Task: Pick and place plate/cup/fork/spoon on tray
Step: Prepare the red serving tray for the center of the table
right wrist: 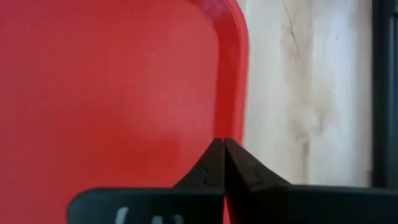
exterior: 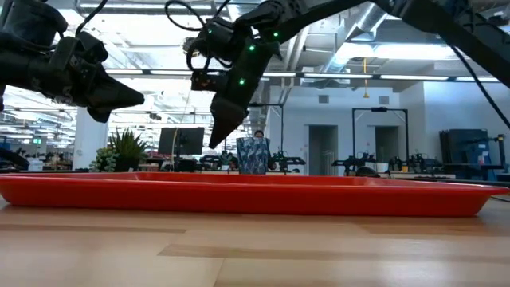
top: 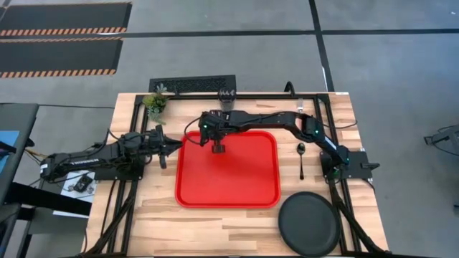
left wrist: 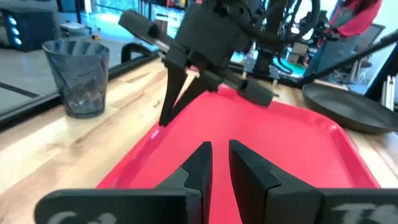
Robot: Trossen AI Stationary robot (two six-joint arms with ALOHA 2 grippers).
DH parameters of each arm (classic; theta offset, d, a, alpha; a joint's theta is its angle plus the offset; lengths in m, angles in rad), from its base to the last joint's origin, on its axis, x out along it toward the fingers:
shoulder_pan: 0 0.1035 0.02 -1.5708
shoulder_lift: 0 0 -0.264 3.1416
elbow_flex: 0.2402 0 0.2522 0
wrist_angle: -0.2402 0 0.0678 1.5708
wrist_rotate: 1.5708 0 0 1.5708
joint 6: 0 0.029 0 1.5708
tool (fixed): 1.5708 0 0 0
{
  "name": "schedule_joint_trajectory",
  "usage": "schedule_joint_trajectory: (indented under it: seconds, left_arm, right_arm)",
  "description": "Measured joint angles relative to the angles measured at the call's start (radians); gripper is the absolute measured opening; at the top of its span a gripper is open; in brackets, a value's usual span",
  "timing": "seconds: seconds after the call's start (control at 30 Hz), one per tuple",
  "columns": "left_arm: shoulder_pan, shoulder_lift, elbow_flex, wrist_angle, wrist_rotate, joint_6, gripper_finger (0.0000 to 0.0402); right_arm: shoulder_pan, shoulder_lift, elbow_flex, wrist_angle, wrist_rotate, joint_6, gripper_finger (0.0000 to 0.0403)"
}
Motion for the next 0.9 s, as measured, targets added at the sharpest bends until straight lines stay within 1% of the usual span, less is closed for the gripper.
schedule_joint_trajectory:
  seconds: [0.1,0.23,0.4,0.5,0.57,0.67,0.7,0.83,0.9]
  left_arm:
    - [-0.005,0.013,0.000,0.002,-0.001,0.009,0.0043]
    - [-0.014,0.024,0.000,-0.001,-0.003,0.029,0.0043]
    - [-0.021,0.023,0.000,0.000,-0.003,0.031,0.0043]
    - [-0.021,0.023,0.000,0.001,-0.002,0.031,0.0043]
    - [-0.021,0.023,0.000,0.001,-0.002,0.028,0.0043]
    - [-0.021,0.024,0.000,0.001,-0.002,0.024,0.0043]
    - [-0.021,0.026,0.000,0.002,-0.002,0.024,0.0043]
    - [-0.021,0.030,0.000,0.000,-0.001,0.024,0.0043]
    - [-0.021,0.032,0.000,0.003,-0.001,0.024,0.0043]
  right_arm:
    - [0.011,-0.051,-0.113,0.111,-0.011,0.031,0.0015]
    - [0.038,-0.145,-0.298,0.370,-0.029,0.073,0.0005]
    - [0.078,-0.269,-0.534,0.696,-0.027,0.128,0.0009]
    - [0.104,-0.343,-0.654,0.843,-0.024,0.163,0.0004]
    - [0.126,-0.392,-0.718,0.879,-0.023,0.191,0.0004]
    - [0.163,-0.460,-0.786,0.865,-0.004,0.242,0.0009]
    - [0.175,-0.483,-0.798,0.842,0.004,0.260,0.0011]
    - [0.219,-0.574,-0.832,0.663,0.017,0.331,0.0011]
    - [0.236,-0.599,-0.846,0.584,0.031,0.369,0.0008]
